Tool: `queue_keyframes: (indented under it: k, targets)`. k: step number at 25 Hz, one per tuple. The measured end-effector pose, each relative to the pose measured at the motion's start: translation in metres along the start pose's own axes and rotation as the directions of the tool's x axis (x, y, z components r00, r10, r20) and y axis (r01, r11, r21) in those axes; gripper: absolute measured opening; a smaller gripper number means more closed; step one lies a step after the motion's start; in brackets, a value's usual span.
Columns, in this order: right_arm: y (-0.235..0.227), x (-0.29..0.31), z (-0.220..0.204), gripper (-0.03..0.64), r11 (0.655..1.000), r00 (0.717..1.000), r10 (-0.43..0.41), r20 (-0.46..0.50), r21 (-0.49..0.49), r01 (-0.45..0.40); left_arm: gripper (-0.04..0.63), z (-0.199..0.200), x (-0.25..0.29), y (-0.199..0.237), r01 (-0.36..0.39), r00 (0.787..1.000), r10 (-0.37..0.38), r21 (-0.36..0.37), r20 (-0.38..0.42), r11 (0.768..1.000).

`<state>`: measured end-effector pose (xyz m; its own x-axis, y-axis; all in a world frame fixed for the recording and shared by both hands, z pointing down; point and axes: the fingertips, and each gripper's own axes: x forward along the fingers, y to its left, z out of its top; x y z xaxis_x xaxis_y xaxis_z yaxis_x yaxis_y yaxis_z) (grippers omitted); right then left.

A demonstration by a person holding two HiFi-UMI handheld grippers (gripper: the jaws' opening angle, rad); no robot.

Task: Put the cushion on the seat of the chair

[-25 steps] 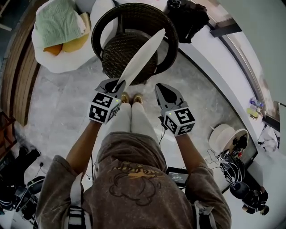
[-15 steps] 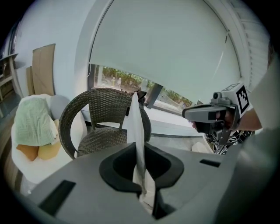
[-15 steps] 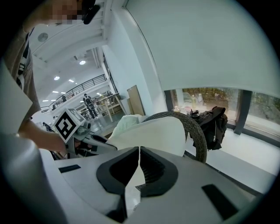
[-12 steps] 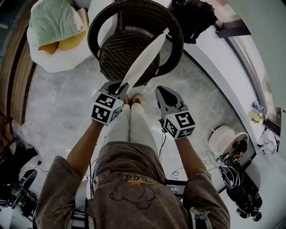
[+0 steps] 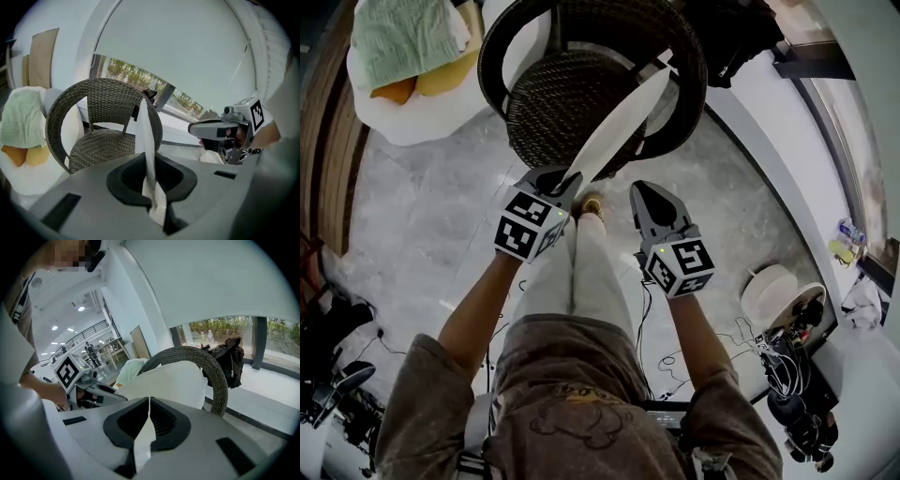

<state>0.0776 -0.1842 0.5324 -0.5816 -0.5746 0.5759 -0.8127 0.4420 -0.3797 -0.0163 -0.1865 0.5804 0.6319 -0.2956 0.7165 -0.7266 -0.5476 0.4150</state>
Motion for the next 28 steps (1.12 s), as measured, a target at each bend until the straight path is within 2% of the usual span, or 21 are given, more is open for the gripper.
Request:
queue_keyframes:
  k: [4,13,19,28]
  targets:
    - [-0.005,0.016,-0.010,0.025,1.000,1.000,0.004,-0.005,0.013,-0.004,0.035,-0.009,0.014,0.012,0.017,1.000,-0.017,0.001,-0.022,1.000]
    - [-0.013,0.042,-0.024,0.025,0.999,1.000,0.014,-0.024,0.031,-0.013,0.037,-0.019,0.024,0.040,0.043,0.999,-0.045,-0.060,-0.030,0.997]
    - [-0.012,0.056,-0.030,0.025,0.999,0.999,0.025,-0.028,0.040,-0.024,0.037,-0.024,0.024,0.069,0.003,1.000,-0.006,-0.091,-0.030,0.996]
    - [-0.018,0.075,-0.040,0.025,0.999,0.998,0.033,-0.047,0.041,-0.031,0.037,-0.023,0.033,0.100,-0.061,0.998,0.060,-0.088,-0.015,0.994]
